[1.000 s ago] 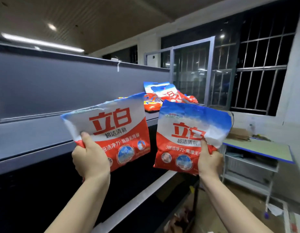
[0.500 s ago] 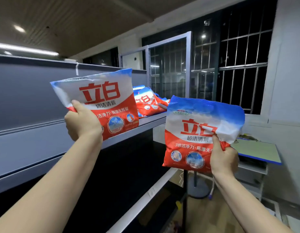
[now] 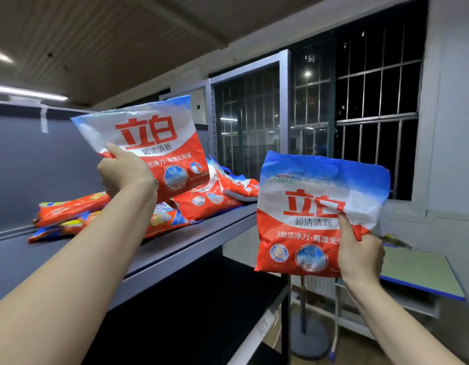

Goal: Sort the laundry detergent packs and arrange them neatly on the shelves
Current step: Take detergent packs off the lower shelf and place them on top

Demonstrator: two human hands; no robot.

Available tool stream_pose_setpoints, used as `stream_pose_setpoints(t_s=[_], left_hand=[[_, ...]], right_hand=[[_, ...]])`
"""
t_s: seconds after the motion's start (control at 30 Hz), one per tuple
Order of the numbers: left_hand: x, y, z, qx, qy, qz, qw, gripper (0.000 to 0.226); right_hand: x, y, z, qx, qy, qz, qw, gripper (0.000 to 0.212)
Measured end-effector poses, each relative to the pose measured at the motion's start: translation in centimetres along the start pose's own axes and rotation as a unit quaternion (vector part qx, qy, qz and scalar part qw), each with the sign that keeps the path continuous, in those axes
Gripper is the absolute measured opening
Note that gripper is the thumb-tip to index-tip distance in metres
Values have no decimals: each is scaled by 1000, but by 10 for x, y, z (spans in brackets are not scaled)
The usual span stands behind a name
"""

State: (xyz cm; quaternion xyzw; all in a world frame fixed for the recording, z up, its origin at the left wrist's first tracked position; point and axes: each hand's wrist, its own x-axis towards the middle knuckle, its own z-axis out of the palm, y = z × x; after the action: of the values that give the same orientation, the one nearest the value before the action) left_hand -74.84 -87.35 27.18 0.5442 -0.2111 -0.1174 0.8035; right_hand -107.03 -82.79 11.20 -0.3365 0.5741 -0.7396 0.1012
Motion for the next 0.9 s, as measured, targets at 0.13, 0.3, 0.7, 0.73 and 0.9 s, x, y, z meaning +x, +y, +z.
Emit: stream_pose_setpoints(t_s=[0.13, 0.3, 0.7, 0.73, 0.9], left_hand=[[9, -13, 57, -1, -8, -10, 1000, 43], [24, -34, 113, 20, 13, 0, 1000, 41], [50, -116, 173, 452, 45, 243, 857, 84], [49, -118, 175, 496, 20, 293, 817, 77], [49, -120, 166, 610, -69, 361, 702, 88]], right_hand=[[45, 17, 23, 31, -5, -6, 999, 41], [91, 30, 67, 102, -46, -6, 994, 34], [202, 2, 216, 215, -188, -2, 958, 31], [209, -4, 231, 219, -191, -1, 957, 40], [229, -28, 321, 199, -147, -30, 968, 44]])
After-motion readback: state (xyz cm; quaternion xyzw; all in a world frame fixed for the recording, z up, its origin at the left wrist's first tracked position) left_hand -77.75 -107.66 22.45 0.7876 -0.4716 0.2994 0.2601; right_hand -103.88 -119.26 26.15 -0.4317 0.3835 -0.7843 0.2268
